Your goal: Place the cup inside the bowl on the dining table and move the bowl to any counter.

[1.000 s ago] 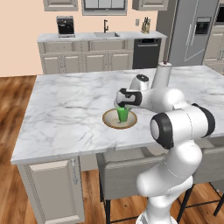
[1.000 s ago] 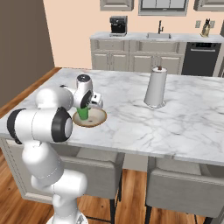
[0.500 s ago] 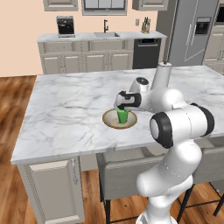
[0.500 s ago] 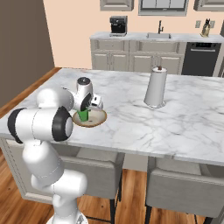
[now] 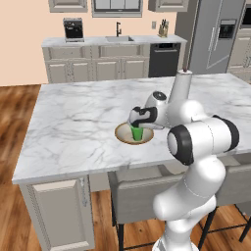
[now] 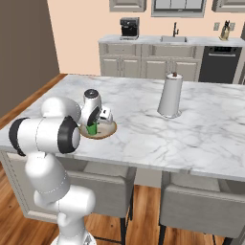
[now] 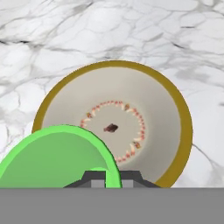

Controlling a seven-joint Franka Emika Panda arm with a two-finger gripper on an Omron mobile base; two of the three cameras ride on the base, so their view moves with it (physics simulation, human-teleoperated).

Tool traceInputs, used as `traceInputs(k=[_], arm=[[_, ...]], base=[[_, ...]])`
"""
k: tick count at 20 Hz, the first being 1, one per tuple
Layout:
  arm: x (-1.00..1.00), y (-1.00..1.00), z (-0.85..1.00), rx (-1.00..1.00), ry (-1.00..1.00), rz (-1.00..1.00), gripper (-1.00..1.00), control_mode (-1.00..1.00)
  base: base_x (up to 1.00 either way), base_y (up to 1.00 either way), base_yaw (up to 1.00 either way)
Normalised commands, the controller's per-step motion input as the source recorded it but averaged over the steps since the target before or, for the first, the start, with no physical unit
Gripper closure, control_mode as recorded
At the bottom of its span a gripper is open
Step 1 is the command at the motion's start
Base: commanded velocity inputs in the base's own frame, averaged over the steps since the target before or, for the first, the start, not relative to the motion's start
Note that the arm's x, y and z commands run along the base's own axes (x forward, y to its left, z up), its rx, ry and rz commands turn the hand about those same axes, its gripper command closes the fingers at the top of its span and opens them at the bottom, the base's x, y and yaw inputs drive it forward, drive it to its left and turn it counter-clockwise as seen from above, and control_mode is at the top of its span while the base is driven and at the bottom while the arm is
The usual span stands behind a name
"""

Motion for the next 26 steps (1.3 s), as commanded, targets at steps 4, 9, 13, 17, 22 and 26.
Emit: traceInputs(k=[4,9,13,17,22,26], arm=[[0.0,0.0,-0.14,0.0,-0.01,0.0,1.0,-1.0],[0.0,0.0,-0.08,0.0,0.0,0.0,1.0,-1.0],[0.0,0.0,-0.05,0.0,0.0,0.0,1.0,-1.0],[0.0,0.0,-0.01,0.0,0.0,0.0,1.0,-1.0],[0.0,0.0,0.0,0.0,0.0,0.0,-1.0,-1.0],[0.0,0.0,0.0,0.0,0.0,0.0,-1.0,-1.0]], base=[[0.0,0.0,0.0],[0.0,0.0,0.0],[0.0,0.0,0.0],[0.0,0.0,0.0],[0.0,0.0,0.0],[0.0,0.0,0.0]])
